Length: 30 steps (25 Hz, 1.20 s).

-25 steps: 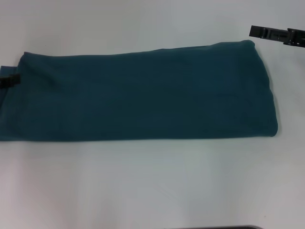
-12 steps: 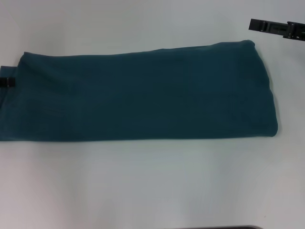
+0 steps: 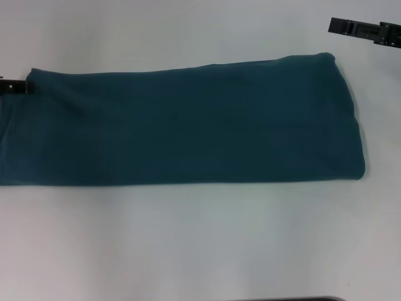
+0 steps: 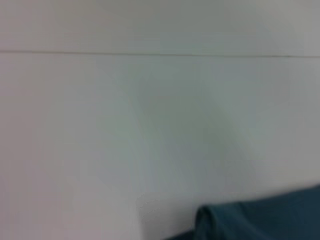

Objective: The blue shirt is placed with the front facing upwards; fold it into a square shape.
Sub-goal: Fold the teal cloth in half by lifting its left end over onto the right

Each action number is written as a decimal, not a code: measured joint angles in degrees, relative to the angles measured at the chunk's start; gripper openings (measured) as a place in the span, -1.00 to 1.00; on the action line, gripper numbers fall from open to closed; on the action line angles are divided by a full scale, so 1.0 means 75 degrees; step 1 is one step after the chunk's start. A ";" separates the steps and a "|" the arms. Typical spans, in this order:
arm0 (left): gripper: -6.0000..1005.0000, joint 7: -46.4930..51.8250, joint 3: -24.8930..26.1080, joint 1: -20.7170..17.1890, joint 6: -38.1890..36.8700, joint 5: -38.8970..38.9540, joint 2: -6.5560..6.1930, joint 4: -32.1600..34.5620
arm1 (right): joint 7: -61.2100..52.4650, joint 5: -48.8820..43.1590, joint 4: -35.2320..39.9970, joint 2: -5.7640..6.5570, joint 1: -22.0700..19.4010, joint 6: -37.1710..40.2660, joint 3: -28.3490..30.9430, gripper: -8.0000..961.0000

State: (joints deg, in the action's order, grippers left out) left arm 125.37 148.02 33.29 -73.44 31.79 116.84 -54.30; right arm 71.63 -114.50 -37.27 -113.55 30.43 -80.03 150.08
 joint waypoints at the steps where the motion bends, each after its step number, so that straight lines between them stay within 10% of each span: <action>1: 0.72 0.0024 -0.0002 0.0055 0.0106 -0.0033 -0.0031 0.0125 | 0.0000 0.0022 0.0000 0.0002 -0.0007 -0.0007 0.0003 0.97; 30: 0.72 0.0317 -0.0375 0.0351 0.1306 -0.0559 -0.0228 0.1227 | 0.0000 0.0162 0.0000 0.0023 -0.0098 -0.0087 0.0123 0.97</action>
State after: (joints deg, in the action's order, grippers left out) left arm 127.74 145.21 35.92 -63.65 27.60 115.13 -45.10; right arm 71.63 -113.28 -37.27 -113.37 29.70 -80.68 151.00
